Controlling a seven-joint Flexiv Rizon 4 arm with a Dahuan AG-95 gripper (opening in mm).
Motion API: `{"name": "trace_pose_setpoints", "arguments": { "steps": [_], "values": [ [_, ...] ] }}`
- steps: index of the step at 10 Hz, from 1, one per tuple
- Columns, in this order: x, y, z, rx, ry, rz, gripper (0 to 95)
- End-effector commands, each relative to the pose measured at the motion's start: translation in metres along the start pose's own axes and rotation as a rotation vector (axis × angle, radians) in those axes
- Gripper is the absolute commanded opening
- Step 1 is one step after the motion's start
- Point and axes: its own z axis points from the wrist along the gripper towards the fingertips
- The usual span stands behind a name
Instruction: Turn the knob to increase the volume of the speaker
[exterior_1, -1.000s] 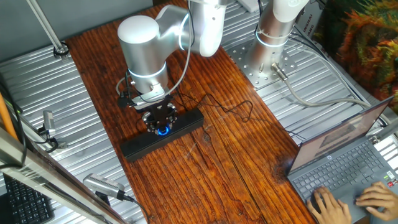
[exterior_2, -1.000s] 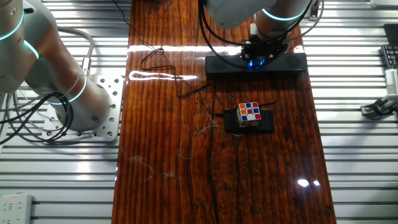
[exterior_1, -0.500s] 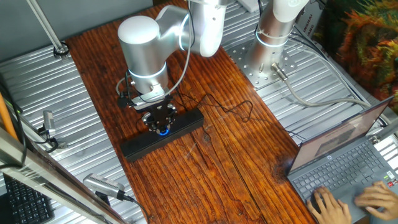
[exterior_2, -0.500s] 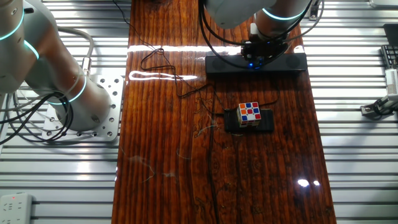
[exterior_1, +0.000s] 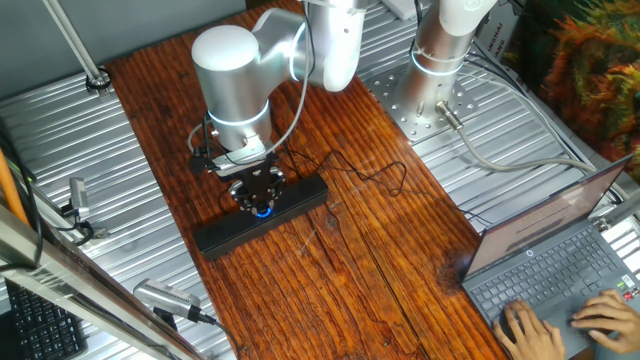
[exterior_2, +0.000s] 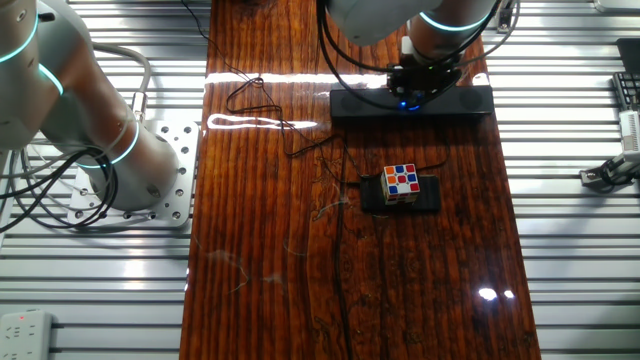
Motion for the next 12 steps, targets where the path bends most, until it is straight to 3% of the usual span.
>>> {"name": "trace_pose_setpoints", "arguments": {
  "steps": [1,4,6,9,12],
  "values": [
    [0.0003,-0.0001,0.0005,0.000,0.001,0.007,0.0],
    [0.0003,0.0000,0.0006,0.006,-0.006,0.036,0.0],
    [0.0004,0.0001,0.0006,-0.004,0.012,0.058,0.0],
    [0.0006,0.0002,0.0010,0.002,0.005,0.107,0.0],
    [0.0006,0.0002,0.0010,0.001,0.018,0.167,0.0]
  ]
}}
